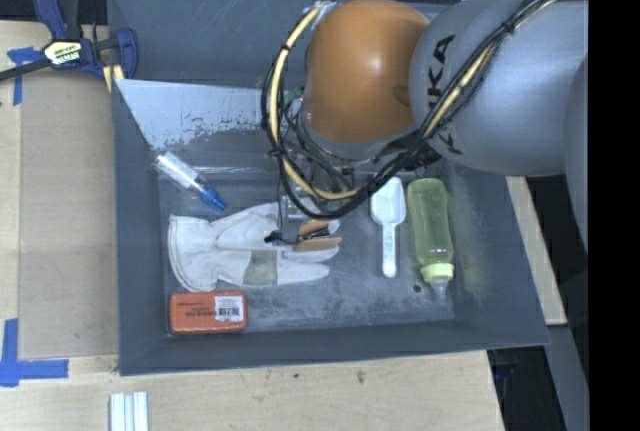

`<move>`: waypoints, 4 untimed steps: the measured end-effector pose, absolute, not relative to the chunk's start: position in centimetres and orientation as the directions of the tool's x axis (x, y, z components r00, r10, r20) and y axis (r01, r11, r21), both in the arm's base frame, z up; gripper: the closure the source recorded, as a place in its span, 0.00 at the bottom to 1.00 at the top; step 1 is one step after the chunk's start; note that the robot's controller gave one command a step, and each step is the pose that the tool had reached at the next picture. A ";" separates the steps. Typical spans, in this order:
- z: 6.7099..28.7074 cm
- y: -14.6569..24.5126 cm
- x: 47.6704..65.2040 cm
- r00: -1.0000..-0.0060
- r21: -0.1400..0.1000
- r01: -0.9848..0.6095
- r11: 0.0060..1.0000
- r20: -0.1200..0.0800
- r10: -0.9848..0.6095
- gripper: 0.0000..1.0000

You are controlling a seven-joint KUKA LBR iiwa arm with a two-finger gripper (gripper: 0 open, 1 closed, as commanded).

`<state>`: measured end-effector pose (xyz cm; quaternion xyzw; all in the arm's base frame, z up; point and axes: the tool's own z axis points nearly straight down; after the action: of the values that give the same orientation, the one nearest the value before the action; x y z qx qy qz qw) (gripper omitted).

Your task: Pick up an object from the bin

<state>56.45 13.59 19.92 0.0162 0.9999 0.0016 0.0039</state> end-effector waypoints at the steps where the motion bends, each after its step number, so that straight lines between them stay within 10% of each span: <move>1: 16.1 11.7 57.4 -0.998 -0.001 -0.056 0.998 -0.002 -0.056 0.00; 2: 12.7 8.9 57.5 -0.999 0.001 -0.052 0.999 -0.004 -0.052 0.00; 3: 7.8 5.8 59.6 -1.000 0.001 0.008 1.000 -0.002 0.008 1.00; 4: 7.8 5.8 59.6 -1.000 0.001 0.008 1.000 -0.002 0.008 1.00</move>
Offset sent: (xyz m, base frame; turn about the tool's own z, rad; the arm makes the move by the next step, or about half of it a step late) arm 0.0101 -0.0578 -0.0835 -0.0705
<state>59.58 5.84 7.75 0.0039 1.0000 0.0003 0.0011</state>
